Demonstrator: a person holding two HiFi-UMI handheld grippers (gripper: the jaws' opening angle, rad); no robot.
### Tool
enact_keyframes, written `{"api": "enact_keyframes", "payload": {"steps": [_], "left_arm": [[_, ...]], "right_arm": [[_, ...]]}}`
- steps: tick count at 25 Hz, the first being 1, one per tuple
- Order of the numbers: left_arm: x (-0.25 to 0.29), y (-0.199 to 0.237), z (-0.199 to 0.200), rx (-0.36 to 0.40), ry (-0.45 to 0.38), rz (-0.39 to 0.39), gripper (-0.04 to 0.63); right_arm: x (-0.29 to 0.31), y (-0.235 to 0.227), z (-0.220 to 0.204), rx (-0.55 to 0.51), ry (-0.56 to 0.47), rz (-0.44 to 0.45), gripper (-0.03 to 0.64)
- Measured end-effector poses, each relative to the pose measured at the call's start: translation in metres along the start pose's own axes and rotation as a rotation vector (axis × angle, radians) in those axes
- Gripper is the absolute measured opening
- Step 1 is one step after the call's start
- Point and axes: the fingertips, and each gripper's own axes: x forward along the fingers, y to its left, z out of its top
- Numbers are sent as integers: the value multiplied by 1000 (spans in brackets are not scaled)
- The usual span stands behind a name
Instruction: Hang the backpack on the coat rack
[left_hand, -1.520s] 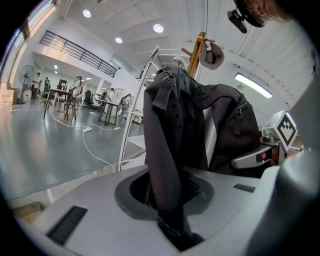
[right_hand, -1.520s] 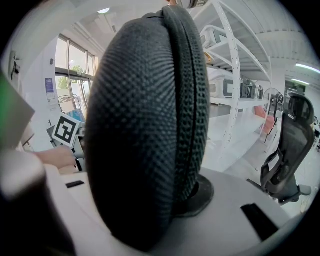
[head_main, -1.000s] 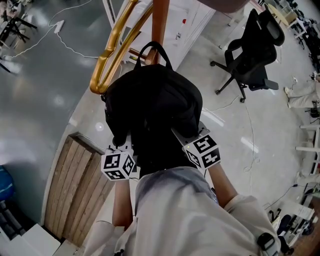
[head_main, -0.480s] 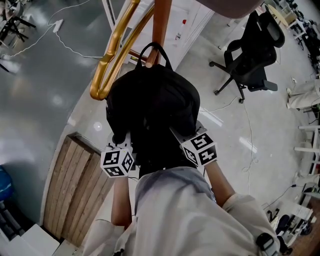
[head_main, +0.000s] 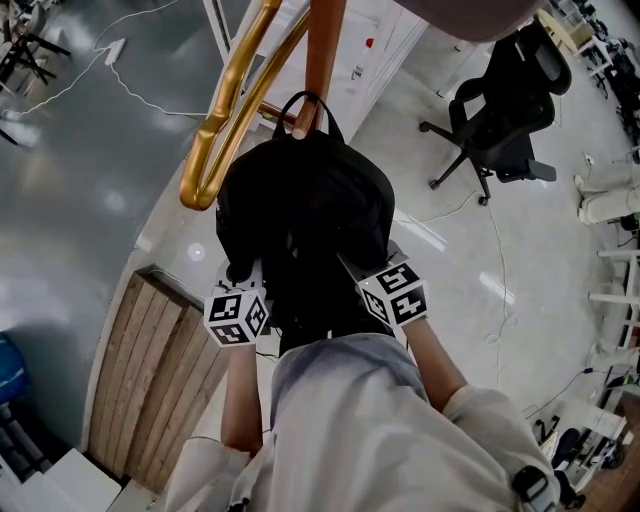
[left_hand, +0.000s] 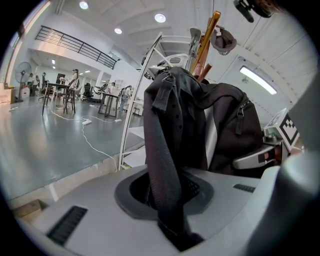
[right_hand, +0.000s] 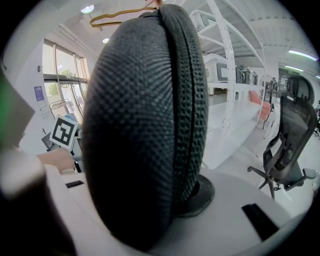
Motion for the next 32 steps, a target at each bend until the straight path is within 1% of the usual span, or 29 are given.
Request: {"api": "enact_keyframes", "payload": {"steps": [14,20,32], "left_arm": [[26,12,-10,5,34,-5,60],[37,19,-12,11,47,1,58],[59,27,-13,0,67,-3,58]], "right_arm": [[22,-12,-6,44,9,-17,146],[34,-17,-8,54,1,-16,149],[50,-31,-8,60,-10,-26,161]]}}
